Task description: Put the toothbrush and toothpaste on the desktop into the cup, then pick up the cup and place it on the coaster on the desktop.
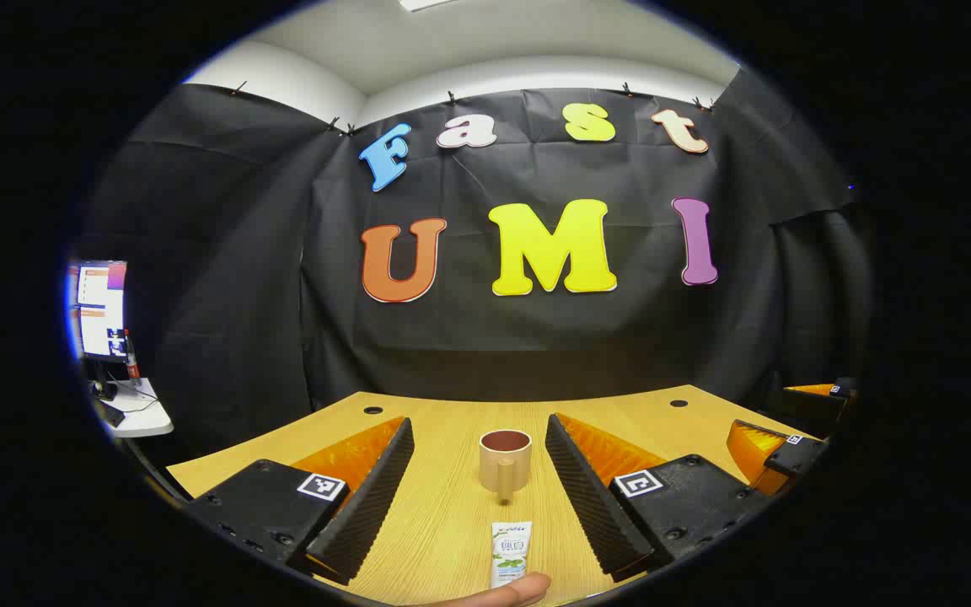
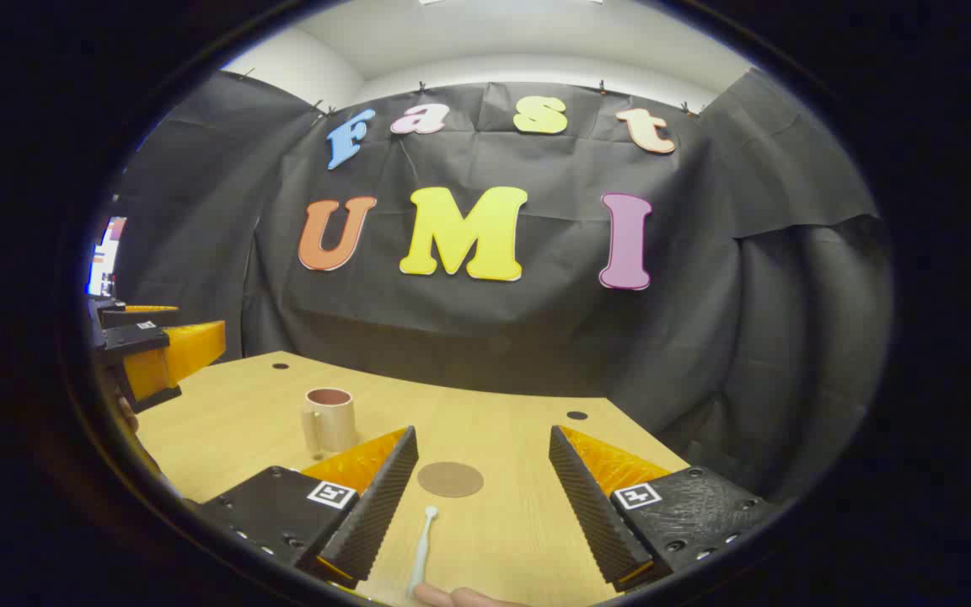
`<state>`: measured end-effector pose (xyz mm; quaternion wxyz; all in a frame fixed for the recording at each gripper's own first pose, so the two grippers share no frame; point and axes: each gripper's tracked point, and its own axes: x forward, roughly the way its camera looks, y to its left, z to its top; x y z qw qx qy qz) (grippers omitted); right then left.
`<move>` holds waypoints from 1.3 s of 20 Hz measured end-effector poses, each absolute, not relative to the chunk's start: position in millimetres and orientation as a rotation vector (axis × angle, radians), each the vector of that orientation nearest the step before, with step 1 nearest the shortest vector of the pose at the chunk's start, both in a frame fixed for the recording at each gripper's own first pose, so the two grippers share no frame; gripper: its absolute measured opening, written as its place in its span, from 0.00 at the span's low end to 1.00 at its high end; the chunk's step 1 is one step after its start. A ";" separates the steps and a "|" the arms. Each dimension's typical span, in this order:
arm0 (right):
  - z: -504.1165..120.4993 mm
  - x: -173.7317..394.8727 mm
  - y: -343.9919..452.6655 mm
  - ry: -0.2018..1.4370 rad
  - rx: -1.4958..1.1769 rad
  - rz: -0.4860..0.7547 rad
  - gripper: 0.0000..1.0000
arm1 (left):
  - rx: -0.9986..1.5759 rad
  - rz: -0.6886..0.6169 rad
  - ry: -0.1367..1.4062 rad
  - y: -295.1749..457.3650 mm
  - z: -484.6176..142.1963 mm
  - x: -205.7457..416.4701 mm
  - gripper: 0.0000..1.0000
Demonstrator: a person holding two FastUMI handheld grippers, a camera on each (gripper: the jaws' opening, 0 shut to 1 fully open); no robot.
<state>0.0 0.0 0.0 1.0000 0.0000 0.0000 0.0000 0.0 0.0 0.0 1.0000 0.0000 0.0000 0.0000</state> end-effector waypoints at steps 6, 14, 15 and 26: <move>-0.4 0.0 0.2 -0.001 -0.004 0.005 0.95 | -0.003 0.007 0.002 1.7 -0.2 1.0 0.99; -1.9 1.2 0.0 -0.003 -0.002 -0.002 0.95 | 0.015 0.033 -0.014 5.7 3.6 0.8 1.00; -4.2 1.8 2.0 0.002 -0.007 0.003 0.96 | 0.007 0.025 -0.010 3.3 2.9 2.3 1.00; -3.8 4.2 -11.9 0.002 -0.003 -0.025 0.95 | 0.031 0.000 0.103 -6.9 -39.7 13.8 1.00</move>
